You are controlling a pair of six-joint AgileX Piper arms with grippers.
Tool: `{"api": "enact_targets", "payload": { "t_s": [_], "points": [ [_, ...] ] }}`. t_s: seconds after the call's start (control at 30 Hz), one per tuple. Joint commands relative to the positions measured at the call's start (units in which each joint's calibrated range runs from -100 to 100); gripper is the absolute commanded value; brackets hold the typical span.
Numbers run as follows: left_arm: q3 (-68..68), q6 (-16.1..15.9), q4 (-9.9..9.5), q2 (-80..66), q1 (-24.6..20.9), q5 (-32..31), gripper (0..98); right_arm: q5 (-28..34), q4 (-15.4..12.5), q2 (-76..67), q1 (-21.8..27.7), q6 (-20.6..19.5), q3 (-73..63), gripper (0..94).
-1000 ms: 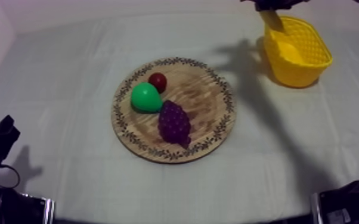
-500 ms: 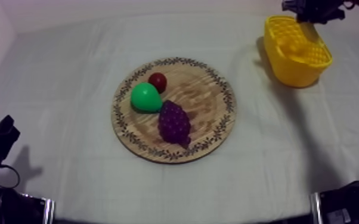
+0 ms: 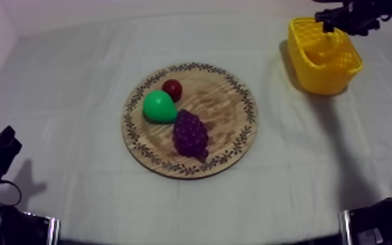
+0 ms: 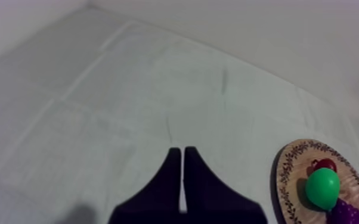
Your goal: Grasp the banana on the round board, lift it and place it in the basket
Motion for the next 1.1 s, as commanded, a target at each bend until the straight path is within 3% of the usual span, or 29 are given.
{"api": "enact_targets", "payload": {
  "t_s": [0.0, 0.13, 0.4, 0.57, 0.73, 0.8, 0.93, 1.07],
  "points": [
    [0.0, 0.0, 0.03, 0.0, 0.0, 0.0, 0.1, -8.3, 2.1, -4.4, 0.8, -3.3, 5.1, 36.2],
    [0.0, 0.0, 0.03, 0.0, 0.0, 0.0, 0.1, -15.6, 5.3, -14.4, 1.1, -8.2, 15.0, 24.2],
    [0.0, 0.0, 0.03, 0.0, 0.0, 0.0, 0.1, -21.5, 3.2, -39.4, -1.7, -9.4, 35.3, 11.2],
    [0.0, 0.0, 0.03, 0.0, 0.0, 0.0, 0.1, -24.5, -4.3, -55.1, -2.6, -2.6, 48.3, 8.9],
    [0.0, 0.0, 0.03, 0.0, 0.0, 0.0, 0.1, -25.1, -19.0, -68.9, -3.0, 12.7, 58.4, 8.6],
    [0.0, 0.0, 0.03, 0.0, 0.0, 0.0, 0.1, -24.8, -22.9, -73.5, -3.1, 17.4, 62.0, 8.6],
    [0.0, 0.0, 0.03, 0.0, 0.0, 0.0, 0.1, -24.2, -26.9, -81.2, -3.3, 22.7, 68.9, 8.0],
    [0.0, 0.0, 0.03, 0.0, 0.0, 0.0, 0.1, -22.9, -28.1, -88.2, -3.3, 24.4, 75.2, 7.1]
  ]
}}
